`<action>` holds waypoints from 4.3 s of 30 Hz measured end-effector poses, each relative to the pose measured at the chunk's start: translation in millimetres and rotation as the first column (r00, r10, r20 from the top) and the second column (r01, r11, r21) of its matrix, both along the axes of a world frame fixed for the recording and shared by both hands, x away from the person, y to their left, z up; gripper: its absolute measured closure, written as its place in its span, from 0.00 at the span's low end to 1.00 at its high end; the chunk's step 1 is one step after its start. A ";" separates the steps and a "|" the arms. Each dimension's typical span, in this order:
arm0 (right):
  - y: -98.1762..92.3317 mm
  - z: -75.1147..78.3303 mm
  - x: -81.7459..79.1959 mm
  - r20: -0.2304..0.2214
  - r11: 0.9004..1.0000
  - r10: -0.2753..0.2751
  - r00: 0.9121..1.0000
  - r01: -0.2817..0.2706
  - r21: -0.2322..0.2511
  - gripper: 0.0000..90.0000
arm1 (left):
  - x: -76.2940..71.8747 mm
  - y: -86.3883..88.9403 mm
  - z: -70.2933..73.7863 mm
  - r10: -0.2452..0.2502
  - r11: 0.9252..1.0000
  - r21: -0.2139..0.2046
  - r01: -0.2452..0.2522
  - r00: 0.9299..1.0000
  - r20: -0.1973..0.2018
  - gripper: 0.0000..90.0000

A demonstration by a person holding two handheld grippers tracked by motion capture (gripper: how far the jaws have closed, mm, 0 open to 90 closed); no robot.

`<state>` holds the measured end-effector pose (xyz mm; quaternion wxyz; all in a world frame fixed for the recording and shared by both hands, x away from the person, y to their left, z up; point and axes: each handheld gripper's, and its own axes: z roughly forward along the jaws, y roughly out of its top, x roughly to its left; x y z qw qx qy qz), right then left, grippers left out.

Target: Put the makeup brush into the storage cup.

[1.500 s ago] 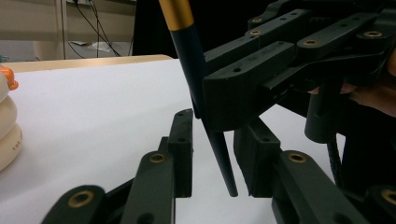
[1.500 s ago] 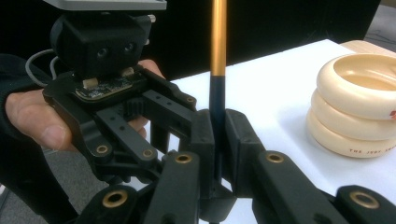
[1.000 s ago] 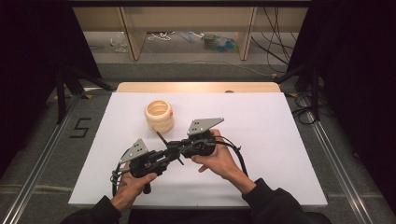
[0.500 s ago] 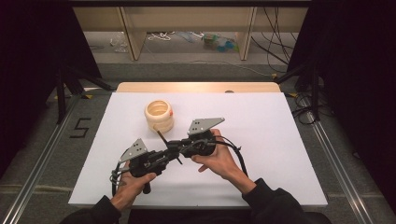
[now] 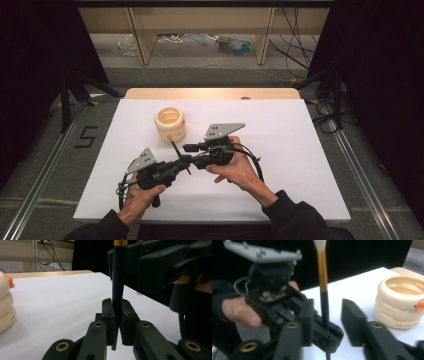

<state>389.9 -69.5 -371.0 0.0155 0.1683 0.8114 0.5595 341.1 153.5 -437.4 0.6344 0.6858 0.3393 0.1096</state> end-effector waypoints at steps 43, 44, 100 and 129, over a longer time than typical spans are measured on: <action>-98.5 -11.8 -2.3 0.135 0.929 -0.357 0.924 0.366 -0.052 0.19 | 13.7 31.4 5.0 0.140 0.984 0.101 -0.145 0.989 0.056 0.93; -101.0 -12.9 -2.9 0.132 0.928 -0.359 0.924 0.368 -0.052 0.19 | 14.2 31.9 5.1 0.141 0.984 0.101 -0.146 0.988 0.059 0.93; -187.8 -56.4 -53.2 0.175 0.847 -0.512 0.841 0.528 -0.058 0.19 | 64.1 58.2 26.2 0.242 0.959 0.131 -0.250 0.967 0.079 0.93; -202.5 -61.6 -60.7 0.160 0.826 -0.543 0.824 0.559 -0.074 0.18 | 110.5 57.6 53.2 0.289 0.944 0.136 -0.302 0.951 0.107 0.93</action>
